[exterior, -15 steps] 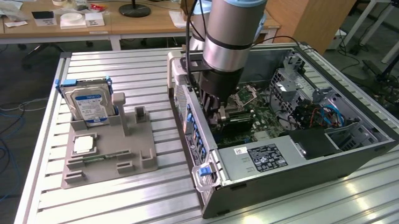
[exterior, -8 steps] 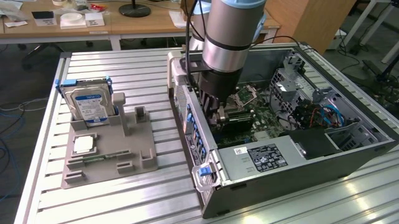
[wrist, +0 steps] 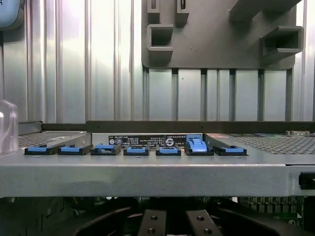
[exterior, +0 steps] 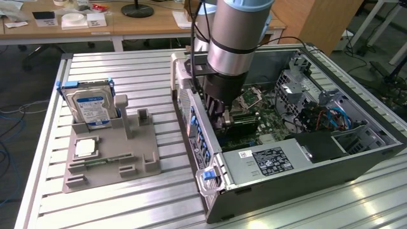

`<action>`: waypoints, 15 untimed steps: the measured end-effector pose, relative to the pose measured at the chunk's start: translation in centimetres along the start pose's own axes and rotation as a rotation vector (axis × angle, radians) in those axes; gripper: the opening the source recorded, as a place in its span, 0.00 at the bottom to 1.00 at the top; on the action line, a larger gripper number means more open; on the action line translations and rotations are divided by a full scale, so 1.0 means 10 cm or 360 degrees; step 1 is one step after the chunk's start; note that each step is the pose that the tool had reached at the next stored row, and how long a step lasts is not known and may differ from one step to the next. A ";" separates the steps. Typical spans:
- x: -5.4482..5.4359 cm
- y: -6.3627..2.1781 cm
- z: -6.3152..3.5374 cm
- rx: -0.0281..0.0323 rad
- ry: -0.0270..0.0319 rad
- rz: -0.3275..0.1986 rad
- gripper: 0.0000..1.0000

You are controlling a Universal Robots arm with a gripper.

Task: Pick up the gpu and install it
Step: 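Press down on the gpu until it lock into place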

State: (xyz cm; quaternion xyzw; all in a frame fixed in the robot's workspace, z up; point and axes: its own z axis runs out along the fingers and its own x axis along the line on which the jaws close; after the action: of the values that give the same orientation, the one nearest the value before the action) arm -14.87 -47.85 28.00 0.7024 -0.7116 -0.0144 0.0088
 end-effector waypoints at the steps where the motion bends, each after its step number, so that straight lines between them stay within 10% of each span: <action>1: 0.00 -0.009 -0.001 -0.00022 0.00027 0.0000 0.11; 15: -0.03 -0.300 -0.011 -0.00208 0.00195 0.0001 0.11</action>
State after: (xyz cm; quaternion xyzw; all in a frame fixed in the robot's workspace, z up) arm -11.86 -47.60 28.01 0.7022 -0.7116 -0.0147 0.0177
